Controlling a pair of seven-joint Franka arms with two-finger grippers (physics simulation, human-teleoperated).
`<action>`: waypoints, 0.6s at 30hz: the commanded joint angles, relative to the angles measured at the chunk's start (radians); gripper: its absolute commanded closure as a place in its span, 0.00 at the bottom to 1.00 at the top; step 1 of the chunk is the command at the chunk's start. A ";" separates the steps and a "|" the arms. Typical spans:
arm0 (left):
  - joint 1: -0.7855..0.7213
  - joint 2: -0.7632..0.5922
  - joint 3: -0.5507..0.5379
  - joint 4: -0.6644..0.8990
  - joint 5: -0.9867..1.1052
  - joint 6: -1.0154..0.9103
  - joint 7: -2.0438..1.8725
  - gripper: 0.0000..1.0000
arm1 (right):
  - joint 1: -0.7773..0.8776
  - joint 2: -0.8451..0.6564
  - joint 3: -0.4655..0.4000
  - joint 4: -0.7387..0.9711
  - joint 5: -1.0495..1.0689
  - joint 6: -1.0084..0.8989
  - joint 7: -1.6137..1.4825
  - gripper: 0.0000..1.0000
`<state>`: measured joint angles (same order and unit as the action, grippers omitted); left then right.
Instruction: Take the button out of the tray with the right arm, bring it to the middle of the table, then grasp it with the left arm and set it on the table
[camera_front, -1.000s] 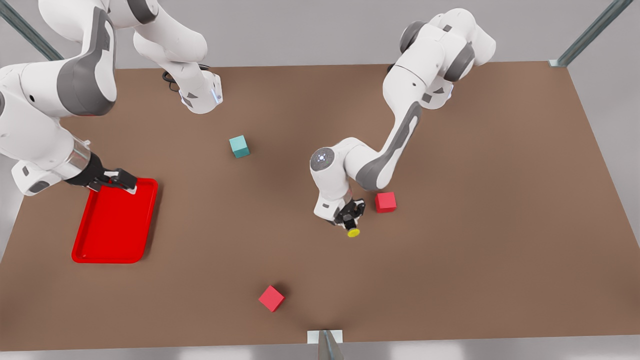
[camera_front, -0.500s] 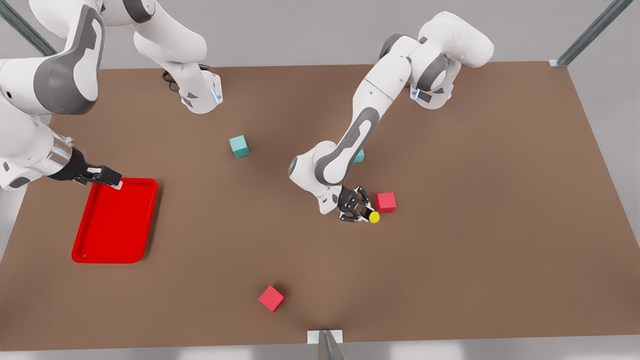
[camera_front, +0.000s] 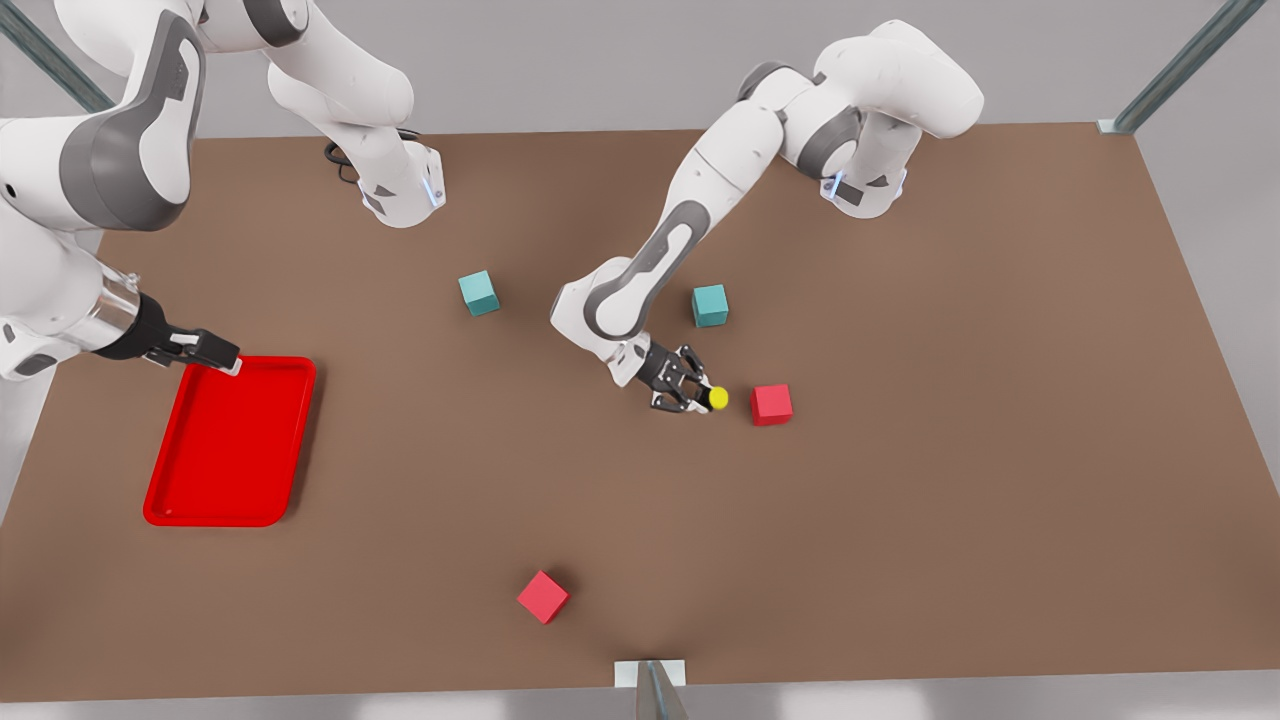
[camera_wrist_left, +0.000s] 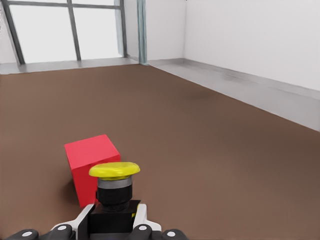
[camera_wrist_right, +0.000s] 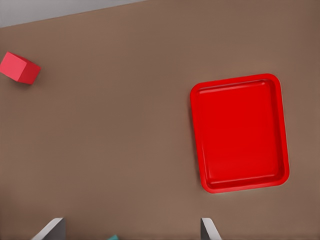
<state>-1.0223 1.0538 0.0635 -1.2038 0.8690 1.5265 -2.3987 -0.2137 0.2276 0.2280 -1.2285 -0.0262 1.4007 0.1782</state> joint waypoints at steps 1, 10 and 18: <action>-0.001 0.008 0.001 0.000 0.018 0.004 -0.356 0.63 | -0.001 -0.004 0.001 0.000 0.000 -0.017 -0.002 0.00; -0.051 0.043 -0.001 -0.002 0.068 -0.002 -0.342 0.63 | -0.013 -0.001 0.001 -0.002 0.002 -0.020 -0.003 0.00; -0.064 0.069 -0.001 -0.005 0.091 -0.003 -0.330 0.62 | -0.013 0.006 0.001 0.000 0.002 -0.014 -0.003 0.00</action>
<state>-1.0851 1.1237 0.0625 -1.2088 0.9473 1.5242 -2.6133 -0.2271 0.2340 0.2280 -1.2294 -0.0250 1.3854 0.1763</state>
